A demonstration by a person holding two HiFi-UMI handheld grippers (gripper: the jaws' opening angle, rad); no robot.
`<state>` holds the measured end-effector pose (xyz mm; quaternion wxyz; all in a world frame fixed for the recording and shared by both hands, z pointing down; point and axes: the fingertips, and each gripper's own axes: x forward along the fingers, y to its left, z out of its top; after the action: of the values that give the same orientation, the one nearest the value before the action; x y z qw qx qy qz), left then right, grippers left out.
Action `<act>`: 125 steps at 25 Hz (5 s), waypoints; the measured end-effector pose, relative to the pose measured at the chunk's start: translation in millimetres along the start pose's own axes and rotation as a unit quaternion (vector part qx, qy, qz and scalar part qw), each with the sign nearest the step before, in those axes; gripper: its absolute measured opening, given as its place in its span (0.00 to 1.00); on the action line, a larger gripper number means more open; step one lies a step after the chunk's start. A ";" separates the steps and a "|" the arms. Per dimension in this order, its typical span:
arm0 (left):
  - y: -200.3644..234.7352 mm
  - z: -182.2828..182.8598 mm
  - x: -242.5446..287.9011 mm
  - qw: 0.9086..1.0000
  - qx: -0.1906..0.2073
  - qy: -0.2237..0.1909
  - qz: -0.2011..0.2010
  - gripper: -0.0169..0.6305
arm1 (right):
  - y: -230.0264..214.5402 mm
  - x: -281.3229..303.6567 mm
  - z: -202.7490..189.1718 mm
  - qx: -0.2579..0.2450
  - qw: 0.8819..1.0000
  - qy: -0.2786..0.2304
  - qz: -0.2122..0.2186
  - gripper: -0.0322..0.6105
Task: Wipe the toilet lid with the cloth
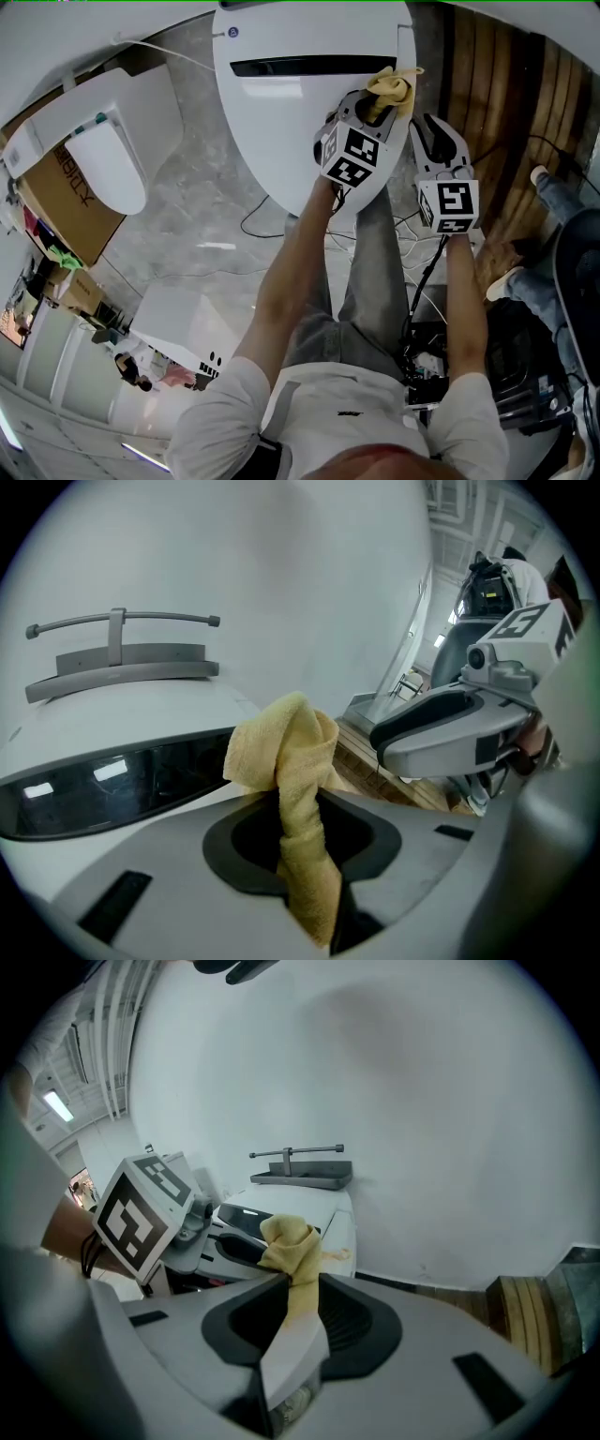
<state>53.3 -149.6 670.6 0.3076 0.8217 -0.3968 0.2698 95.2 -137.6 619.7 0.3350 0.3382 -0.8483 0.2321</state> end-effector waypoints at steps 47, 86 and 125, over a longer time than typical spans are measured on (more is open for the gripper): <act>152.1 -106.4 -168.1 0.995 -0.060 -0.035 0.072 0.19 | 194.1 64.1 30.1 -0.046 0.999 0.012 0.013 0.23; 136.2 -177.7 -206.2 0.953 -0.180 -0.040 0.240 0.19 | 158.4 24.6 -25.4 -0.049 0.996 0.026 0.064 0.23; -30.1 -117.4 -75.4 0.985 -0.066 -0.008 0.161 0.19 | 44.1 -63.6 -103.7 0.025 0.999 0.015 0.014 0.22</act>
<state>13.8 -13.5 688.1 0.3106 0.7268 -0.5436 0.2827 140.5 -17.5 635.5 0.3359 0.3314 -0.8417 0.2626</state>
